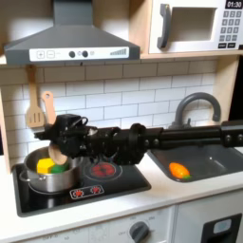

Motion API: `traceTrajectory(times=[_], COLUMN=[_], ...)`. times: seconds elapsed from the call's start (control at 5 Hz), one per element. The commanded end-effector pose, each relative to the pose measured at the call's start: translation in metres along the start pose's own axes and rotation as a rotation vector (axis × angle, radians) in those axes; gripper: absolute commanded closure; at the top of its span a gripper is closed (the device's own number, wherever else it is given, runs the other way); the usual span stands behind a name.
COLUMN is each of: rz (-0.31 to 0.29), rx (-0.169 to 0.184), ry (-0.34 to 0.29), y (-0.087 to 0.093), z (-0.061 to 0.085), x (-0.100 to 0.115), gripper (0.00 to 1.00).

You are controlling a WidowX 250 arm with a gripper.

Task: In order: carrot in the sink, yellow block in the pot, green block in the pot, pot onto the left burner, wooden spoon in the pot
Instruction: 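Take the wooden spoon off the wall and put it in the pot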

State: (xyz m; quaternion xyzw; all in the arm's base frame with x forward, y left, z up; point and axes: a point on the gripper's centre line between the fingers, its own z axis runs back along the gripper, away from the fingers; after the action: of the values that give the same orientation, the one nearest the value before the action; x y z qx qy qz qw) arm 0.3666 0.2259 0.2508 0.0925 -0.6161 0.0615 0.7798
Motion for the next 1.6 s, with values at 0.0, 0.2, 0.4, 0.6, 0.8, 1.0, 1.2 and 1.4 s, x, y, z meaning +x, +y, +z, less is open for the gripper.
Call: traceTrajectory(times=[0.0, 0.2, 0.4, 0.6, 0.8, 1.0, 1.2, 1.4], rz=[0.012, 0.018, 0.004, 0.024, 0.035, 0.052, 0.054, 0.061], rx=[-0.002, -0.004, -0.024, -0.022, -0.001, -0.013, -0.037, -0.09], ry=[-0.021, -0.008, -0.037, -0.025, -0.015, -0.026, -0.027, -0.026], y=[0.001, 0.003, 0.005, 0.004, 0.012, 0.011, 0.004, -0.018], z=[-0.02, -0.031, -0.042, -0.049, -0.053, -0.064, -0.073, -0.081], x=[-0.013, -0.027, -0.027, -0.031, -0.033, -0.028, -0.027, -0.027], gripper=[1.0, 1.0, 1.0, 1.0, 1.0, 1.0, 1.0, 1.0])
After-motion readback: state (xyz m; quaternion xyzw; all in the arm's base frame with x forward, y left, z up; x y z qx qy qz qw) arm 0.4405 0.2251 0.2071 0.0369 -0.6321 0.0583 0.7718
